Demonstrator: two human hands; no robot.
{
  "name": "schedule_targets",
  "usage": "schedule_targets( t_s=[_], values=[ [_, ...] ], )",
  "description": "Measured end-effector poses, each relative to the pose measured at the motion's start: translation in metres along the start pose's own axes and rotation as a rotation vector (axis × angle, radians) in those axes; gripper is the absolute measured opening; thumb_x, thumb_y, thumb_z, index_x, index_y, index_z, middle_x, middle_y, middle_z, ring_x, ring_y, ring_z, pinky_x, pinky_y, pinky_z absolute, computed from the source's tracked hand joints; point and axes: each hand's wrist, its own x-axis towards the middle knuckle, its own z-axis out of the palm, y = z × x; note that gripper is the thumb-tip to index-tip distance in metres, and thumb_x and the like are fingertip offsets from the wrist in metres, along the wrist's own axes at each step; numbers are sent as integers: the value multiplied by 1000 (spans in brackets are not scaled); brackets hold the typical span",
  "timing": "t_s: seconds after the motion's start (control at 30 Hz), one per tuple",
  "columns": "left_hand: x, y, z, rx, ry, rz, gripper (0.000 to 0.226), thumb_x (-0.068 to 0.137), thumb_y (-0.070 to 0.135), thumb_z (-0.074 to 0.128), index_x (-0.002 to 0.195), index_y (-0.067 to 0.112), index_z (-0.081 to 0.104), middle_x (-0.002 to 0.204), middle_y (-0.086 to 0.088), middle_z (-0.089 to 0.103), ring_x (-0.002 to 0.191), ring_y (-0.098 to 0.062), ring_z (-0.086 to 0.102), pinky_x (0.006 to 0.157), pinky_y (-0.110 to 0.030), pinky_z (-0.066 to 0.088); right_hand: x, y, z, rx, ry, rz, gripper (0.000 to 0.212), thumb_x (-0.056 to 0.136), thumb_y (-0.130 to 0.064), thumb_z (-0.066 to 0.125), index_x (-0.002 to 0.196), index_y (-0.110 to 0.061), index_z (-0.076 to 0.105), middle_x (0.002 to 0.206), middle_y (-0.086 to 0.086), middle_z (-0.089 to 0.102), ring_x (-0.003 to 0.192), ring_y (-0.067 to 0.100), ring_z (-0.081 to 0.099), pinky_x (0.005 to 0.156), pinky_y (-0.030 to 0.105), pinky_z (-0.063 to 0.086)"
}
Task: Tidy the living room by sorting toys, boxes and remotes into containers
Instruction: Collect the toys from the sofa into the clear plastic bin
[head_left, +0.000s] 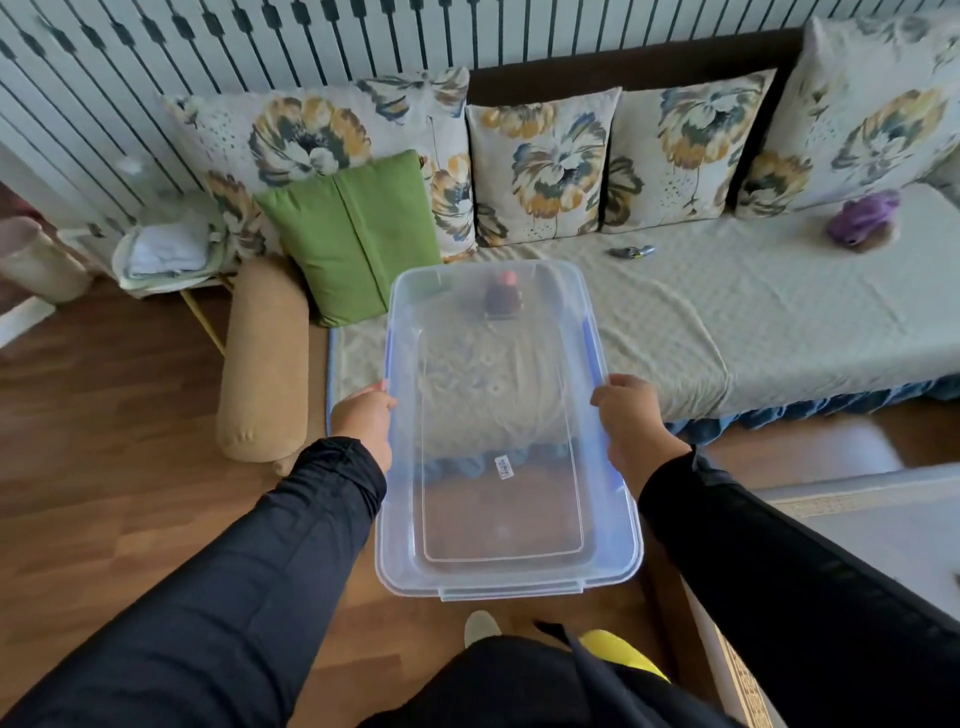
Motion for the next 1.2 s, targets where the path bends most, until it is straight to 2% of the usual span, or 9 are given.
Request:
schedule_targets(
  t_s=[0.1, 0.23, 0.43, 0.5, 0.63, 0.77, 0.93, 1.07, 1.2],
  values=[
    [20, 17, 8, -2, -14, -33, 48, 98, 0, 51, 142, 18, 58, 149, 4, 53, 137, -16, 49, 94, -21, 34, 17, -9, 12, -2, 11, 36, 18, 82, 9, 45, 95, 5, 57, 73, 6, 39, 61, 18, 30, 56, 23, 27],
    [48, 38, 21, -14, -6, -64, 49, 97, -1, 50, 142, 18, 58, 150, 4, 53, 137, -16, 49, 93, -21, 36, 45, -30, 31, -23, 3, -3, 25, 81, 8, 46, 89, -13, 57, 73, 6, 41, 63, 19, 32, 59, 30, 30],
    [91, 66, 50, -65, 6, -138, 49, 96, 3, 52, 140, 23, 61, 146, 7, 56, 135, -16, 51, 91, -23, 38, 102, -56, 55, -14, -47, 0, 24, 76, 8, 45, 86, -11, 56, 62, 3, 29, 55, 17, 23, 52, 25, 19],
    [109, 79, 63, -84, 43, -150, 48, 96, 3, 52, 139, 20, 61, 145, 7, 56, 131, -16, 52, 90, -26, 35, 128, -72, 66, -27, -60, 0, 14, 76, 8, 46, 84, 4, 57, 65, 4, 31, 58, 16, 24, 54, 26, 21],
    [138, 106, 87, -92, 137, -193, 34, 98, 6, 53, 125, 22, 64, 98, 2, 60, 103, -18, 49, 82, -26, 41, 181, -107, 93, -71, -160, -17, 21, 74, 8, 48, 86, -4, 61, 69, 9, 37, 66, 21, 33, 57, 31, 28],
    [154, 119, 112, -154, 163, -208, 48, 100, 2, 49, 144, 19, 57, 147, 4, 54, 136, -18, 50, 113, -30, 35, 231, -136, 110, -147, -229, -18, 16, 73, 5, 51, 83, 0, 61, 71, 11, 48, 67, 23, 43, 60, 32, 37],
    [193, 113, 126, -179, 169, -227, 53, 96, 1, 50, 143, 25, 58, 135, 7, 63, 117, -17, 61, 98, -29, 48, 274, -158, 136, -209, -280, -21, 18, 74, 1, 49, 85, -10, 59, 75, 9, 47, 67, 21, 40, 61, 35, 36],
    [217, 104, 126, -191, 193, -261, 55, 97, -1, 48, 147, 21, 51, 151, 3, 51, 139, -19, 47, 105, -25, 36, 290, -151, 158, -227, -316, 12, 21, 71, 0, 52, 86, -8, 63, 75, 10, 47, 68, 22, 40, 63, 35, 35],
    [246, 105, 129, -188, 183, -269, 56, 99, 0, 47, 150, 21, 47, 154, 5, 46, 142, -18, 43, 106, -24, 32, 312, -144, 186, -238, -311, 42, 23, 76, 3, 54, 96, -5, 63, 79, 11, 55, 70, 22, 49, 66, 36, 42]
  ],
)
